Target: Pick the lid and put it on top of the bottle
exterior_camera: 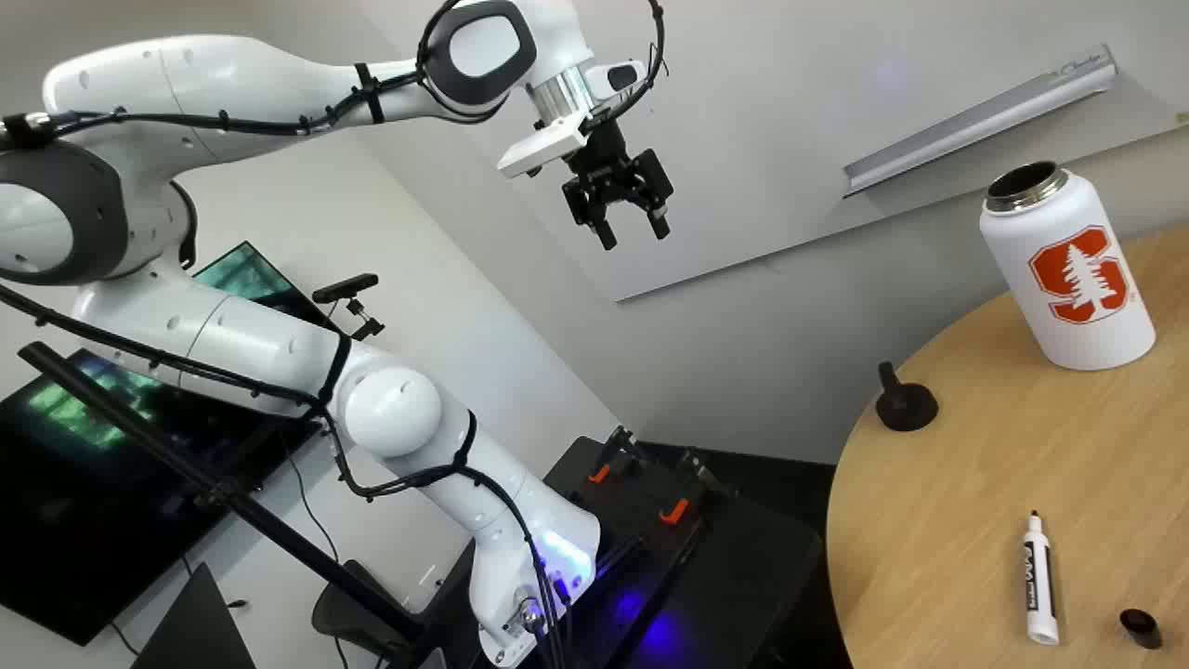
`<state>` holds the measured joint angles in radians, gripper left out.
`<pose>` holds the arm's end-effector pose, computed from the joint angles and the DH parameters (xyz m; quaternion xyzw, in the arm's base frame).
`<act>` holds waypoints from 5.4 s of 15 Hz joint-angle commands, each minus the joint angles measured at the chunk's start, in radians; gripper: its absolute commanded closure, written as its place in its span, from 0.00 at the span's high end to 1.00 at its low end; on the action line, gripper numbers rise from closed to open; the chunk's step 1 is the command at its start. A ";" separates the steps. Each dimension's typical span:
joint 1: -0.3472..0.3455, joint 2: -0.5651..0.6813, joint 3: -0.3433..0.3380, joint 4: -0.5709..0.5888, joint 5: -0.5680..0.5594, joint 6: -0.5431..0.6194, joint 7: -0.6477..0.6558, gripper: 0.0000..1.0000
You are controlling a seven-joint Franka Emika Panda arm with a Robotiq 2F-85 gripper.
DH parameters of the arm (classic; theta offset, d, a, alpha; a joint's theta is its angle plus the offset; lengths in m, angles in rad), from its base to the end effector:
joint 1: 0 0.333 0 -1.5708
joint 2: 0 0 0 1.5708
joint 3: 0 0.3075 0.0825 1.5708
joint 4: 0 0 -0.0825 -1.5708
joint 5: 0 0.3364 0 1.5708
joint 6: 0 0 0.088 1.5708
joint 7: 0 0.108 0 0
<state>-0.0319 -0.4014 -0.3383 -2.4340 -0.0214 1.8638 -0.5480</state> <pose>0.3378 -0.1384 0.4424 -0.9879 -0.1108 0.0612 0.0900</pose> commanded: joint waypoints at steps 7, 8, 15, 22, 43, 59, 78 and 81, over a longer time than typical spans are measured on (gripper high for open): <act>-0.088 0.138 -0.017 -0.033 -0.032 0.189 -0.079 1.00; -0.105 0.165 -0.017 -0.039 -0.052 0.245 -0.082 1.00; -0.170 0.257 0.007 -0.050 -0.127 0.402 -0.050 1.00; -0.159 0.271 0.006 -0.065 -0.114 0.464 -0.096 1.00; -0.322 0.902 0.139 0.117 -0.225 0.911 -0.172 1.00; -0.483 0.969 0.285 0.194 -0.121 0.895 -0.354 0.51; -0.353 0.460 0.171 -0.052 -0.117 0.780 -0.131 0.05; -0.338 0.354 0.124 -0.014 -0.119 0.672 -0.108 0.05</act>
<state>-0.3985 0.0800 -0.1679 -2.4454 -0.1466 2.6382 -0.6957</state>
